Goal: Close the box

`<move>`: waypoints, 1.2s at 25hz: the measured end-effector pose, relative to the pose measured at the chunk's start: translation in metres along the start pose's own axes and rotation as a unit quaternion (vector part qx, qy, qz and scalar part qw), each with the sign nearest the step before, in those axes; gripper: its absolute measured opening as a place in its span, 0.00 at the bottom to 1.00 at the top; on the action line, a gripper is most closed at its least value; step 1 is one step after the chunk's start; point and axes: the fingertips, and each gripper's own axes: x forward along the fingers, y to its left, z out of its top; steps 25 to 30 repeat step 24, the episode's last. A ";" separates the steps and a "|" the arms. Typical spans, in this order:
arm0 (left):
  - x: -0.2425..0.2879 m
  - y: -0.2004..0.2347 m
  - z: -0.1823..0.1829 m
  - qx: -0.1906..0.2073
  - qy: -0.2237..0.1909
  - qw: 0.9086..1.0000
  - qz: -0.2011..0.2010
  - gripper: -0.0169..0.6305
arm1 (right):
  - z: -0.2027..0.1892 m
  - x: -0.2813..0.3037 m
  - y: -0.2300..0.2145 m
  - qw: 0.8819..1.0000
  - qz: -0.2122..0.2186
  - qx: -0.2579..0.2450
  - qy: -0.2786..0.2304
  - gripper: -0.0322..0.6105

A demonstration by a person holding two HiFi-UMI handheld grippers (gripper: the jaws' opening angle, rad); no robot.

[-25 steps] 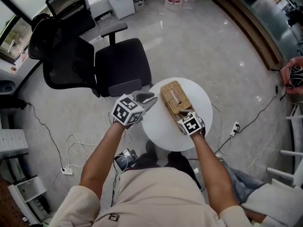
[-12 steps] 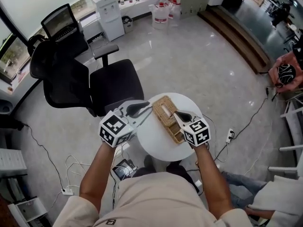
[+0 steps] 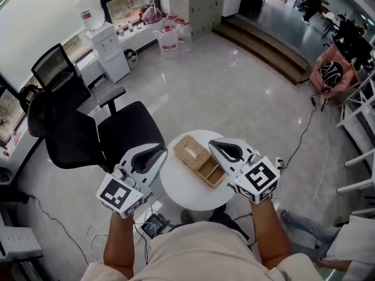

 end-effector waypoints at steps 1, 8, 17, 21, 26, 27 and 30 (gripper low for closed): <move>-0.002 -0.002 0.007 0.007 -0.003 1.000 0.001 0.10 | 0.006 -0.005 0.001 1.000 -0.004 -0.010 0.000 0.04; -0.016 -0.021 0.029 0.033 -0.022 0.999 0.001 0.10 | 0.030 -0.030 0.006 0.999 -0.027 -0.034 -0.008 0.04; -0.023 -0.028 0.026 0.025 -0.017 0.999 -0.011 0.10 | 0.037 -0.041 0.006 0.998 -0.045 -0.037 -0.003 0.04; -0.024 -0.032 0.022 0.021 -0.016 1.000 -0.016 0.10 | 0.033 -0.044 0.008 0.998 -0.051 -0.032 0.000 0.04; -0.024 -0.035 0.021 0.023 -0.020 0.999 -0.016 0.10 | 0.030 -0.046 0.010 0.998 -0.053 -0.032 0.001 0.04; -0.024 -0.035 0.021 0.023 -0.020 0.999 -0.016 0.10 | 0.030 -0.046 0.010 0.998 -0.053 -0.032 0.001 0.04; -0.024 -0.035 0.021 0.023 -0.020 0.999 -0.016 0.10 | 0.030 -0.046 0.010 0.998 -0.053 -0.032 0.001 0.04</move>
